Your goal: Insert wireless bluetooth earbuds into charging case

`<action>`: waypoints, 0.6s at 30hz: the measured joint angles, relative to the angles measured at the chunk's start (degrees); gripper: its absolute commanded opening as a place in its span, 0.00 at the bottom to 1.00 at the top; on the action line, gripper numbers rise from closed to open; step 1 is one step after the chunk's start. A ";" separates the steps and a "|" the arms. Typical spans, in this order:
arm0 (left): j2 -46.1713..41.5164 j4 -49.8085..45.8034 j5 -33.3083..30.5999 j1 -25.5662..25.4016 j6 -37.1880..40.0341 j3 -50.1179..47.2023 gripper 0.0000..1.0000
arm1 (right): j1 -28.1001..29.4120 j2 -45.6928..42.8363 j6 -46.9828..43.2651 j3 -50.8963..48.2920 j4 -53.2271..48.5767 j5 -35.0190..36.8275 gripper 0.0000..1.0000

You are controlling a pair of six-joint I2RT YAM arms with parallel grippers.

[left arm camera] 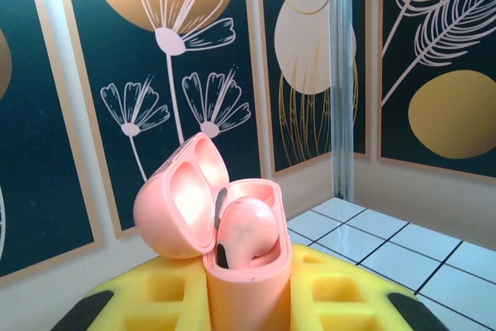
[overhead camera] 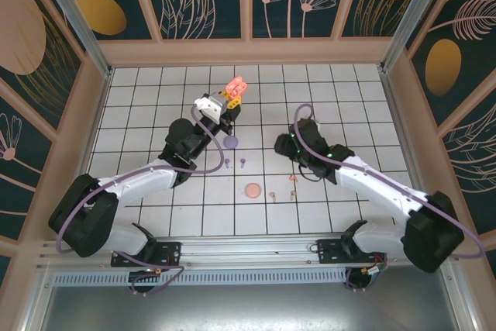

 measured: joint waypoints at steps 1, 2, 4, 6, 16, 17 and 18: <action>-0.66 -0.44 0.00 0.00 0.50 -0.22 0.00 | 0.02 1.62 -0.50 -0.63 -1.18 -0.02 0.65; -1.33 -0.72 0.00 0.00 0.90 -0.52 0.00 | 0.04 3.06 -1.05 -1.14 -2.03 0.02 0.65; -2.47 -1.31 -0.02 0.00 1.53 -1.05 0.00 | 0.00 5.11 -1.70 -1.88 -3.19 0.00 0.65; -3.17 -1.95 -0.02 0.00 2.01 -1.25 0.00 | -0.28 6.36 -2.21 -2.80 -3.17 -0.04 0.65; -3.85 -3.56 -0.04 0.00 2.60 -1.81 0.00 | -0.81 8.94 -2.03 -8.20 -0.20 -3.10 0.65; -3.85 -3.58 -0.02 0.00 2.60 -1.81 0.00 | -0.83 9.46 -2.01 -8.24 0.44 -3.61 0.65; -3.85 -3.58 -0.04 0.00 2.60 -1.81 0.00 | -0.83 9.90 -1.99 -8.24 1.07 -4.09 0.64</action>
